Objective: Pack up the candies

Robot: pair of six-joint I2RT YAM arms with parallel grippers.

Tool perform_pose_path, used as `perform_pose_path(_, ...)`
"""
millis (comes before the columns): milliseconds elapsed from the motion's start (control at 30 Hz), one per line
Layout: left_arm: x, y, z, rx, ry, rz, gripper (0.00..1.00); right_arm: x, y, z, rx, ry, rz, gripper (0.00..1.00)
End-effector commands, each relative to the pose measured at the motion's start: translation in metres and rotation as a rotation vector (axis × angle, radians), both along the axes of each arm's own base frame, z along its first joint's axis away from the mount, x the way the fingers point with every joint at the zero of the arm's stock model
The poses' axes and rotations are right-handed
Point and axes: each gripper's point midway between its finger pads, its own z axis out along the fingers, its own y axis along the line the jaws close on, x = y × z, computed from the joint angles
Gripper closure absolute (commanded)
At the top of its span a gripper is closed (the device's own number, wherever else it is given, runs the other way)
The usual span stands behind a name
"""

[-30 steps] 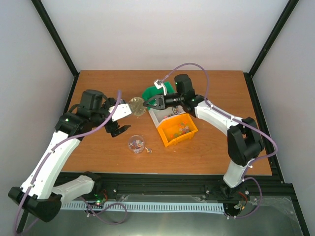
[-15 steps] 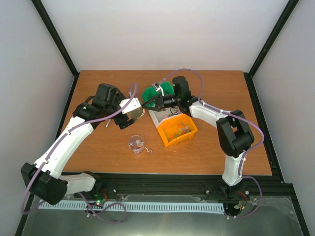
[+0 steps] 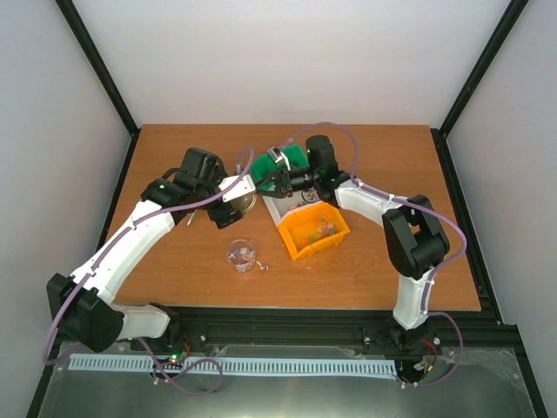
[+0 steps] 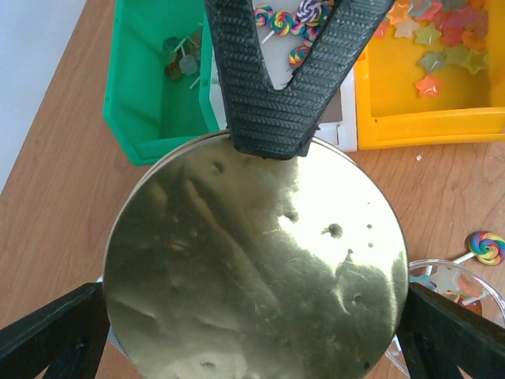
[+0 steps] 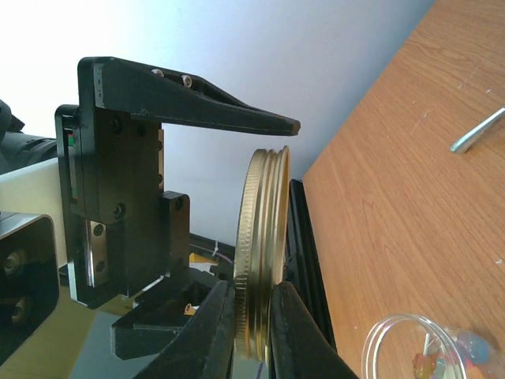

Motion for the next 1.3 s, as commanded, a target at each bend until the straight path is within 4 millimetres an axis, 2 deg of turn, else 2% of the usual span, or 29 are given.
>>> perform_pose_path(0, 0.000, -0.009, 0.010, -0.027, -0.035, -0.016, 0.00, -0.003, -0.003, 0.002, 0.005, -0.002, 0.015, 0.97)
perform_pose_path(367, 0.002, -0.014, 0.017, -0.030, -0.076, -0.015, 0.07, -0.005, -0.004, -0.002, -0.003, 0.017, 0.004, 0.97)
perform_pose_path(600, -0.010, -0.020, 0.023, -0.088, -0.046, -0.043, 0.04, -0.005, -0.003, -0.003, -0.006, 0.021, -0.002, 0.97)
perform_pose_path(733, -0.015, -0.021, 0.021, -0.093, -0.024, -0.050, 0.16, -0.007, -0.002, -0.004, -0.008, 0.025, 0.000, 0.97)
perform_pose_path(833, -0.019, -0.017, 0.018, -0.080, -0.017, -0.049, 0.19, -0.008, -0.003, -0.005, -0.010, 0.027, 0.002, 0.95)
perform_pose_path(933, -0.026, -0.012, 0.010, -0.062, -0.002, -0.050, 0.19, -0.008, -0.002, -0.004, -0.008, 0.024, 0.004, 0.95)
perform_pose_path(967, -0.027, -0.011, 0.009, -0.061, -0.005, -0.044, 0.16, -0.008, -0.002, -0.005, -0.010, 0.026, 0.004, 0.95)
perform_pose_path(1033, -0.025, -0.009, 0.010, -0.070, -0.015, -0.022, 0.03, -0.008, -0.003, -0.006, -0.010, 0.028, 0.006, 0.96)
perform_pose_path(1067, -0.023, -0.009, 0.011, -0.074, -0.017, -0.014, 0.00, -0.008, -0.002, -0.006, -0.009, 0.028, 0.008, 0.96)
perform_pose_path(1267, -0.016, -0.012, 0.010, -0.069, -0.021, -0.012, 0.00, -0.011, 0.000, -0.001, 0.001, 0.017, 0.030, 0.96)
